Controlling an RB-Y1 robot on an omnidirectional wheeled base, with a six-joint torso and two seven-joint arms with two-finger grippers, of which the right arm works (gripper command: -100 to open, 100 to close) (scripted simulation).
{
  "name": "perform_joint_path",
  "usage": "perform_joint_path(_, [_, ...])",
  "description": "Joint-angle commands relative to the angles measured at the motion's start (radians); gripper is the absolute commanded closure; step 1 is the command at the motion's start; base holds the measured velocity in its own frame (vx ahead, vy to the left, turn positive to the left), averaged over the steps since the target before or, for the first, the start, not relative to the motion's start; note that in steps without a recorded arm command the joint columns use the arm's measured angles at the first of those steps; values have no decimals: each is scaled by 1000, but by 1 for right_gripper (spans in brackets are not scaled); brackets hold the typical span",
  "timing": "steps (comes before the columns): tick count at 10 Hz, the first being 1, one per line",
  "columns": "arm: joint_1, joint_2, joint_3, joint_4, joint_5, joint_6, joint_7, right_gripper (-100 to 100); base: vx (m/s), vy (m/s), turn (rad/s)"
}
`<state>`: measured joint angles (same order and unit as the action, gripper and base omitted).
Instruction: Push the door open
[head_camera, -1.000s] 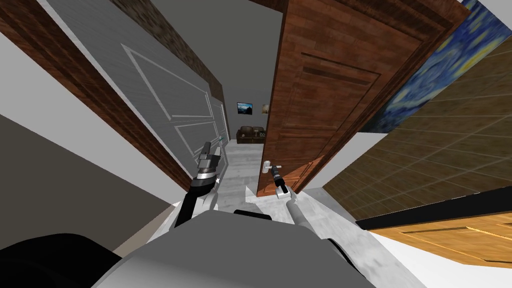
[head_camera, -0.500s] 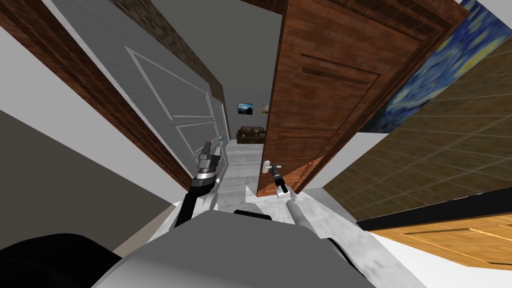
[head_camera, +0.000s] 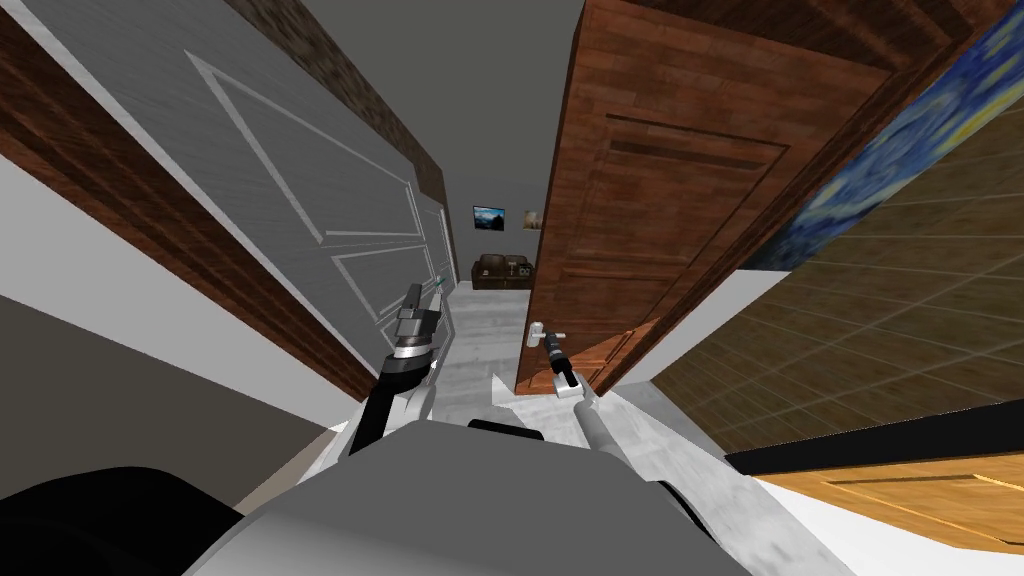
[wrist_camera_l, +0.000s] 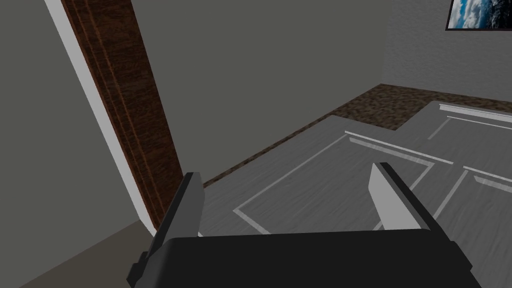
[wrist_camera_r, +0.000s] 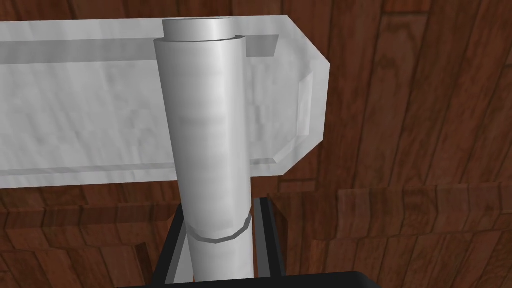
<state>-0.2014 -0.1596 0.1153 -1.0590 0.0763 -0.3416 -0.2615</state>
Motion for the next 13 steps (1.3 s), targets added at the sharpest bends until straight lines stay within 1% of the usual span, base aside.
perform_joint_path(1, [-19,-3,-34,20,-5,-15,12,100,177,103,-57])
perform_joint_path(2, [-20,-3,-41,23,-6,-15,14,100,142,98,-53])
perform_joint_path(5, [-25,-3,-88,37,-14,-14,32,100,175,132,-76])
perform_joint_path(8, [-29,-3,-122,48,-20,-13,45,100,159,116,-68])
perform_joint_path(9, [-30,-3,-139,53,-22,-13,52,100,132,116,-70])
perform_joint_path(10, [-31,-3,-148,56,-24,-13,55,100,127,123,-78])
perform_joint_path(13, [-36,-3,-190,69,-31,-12,71,100,144,118,-78])
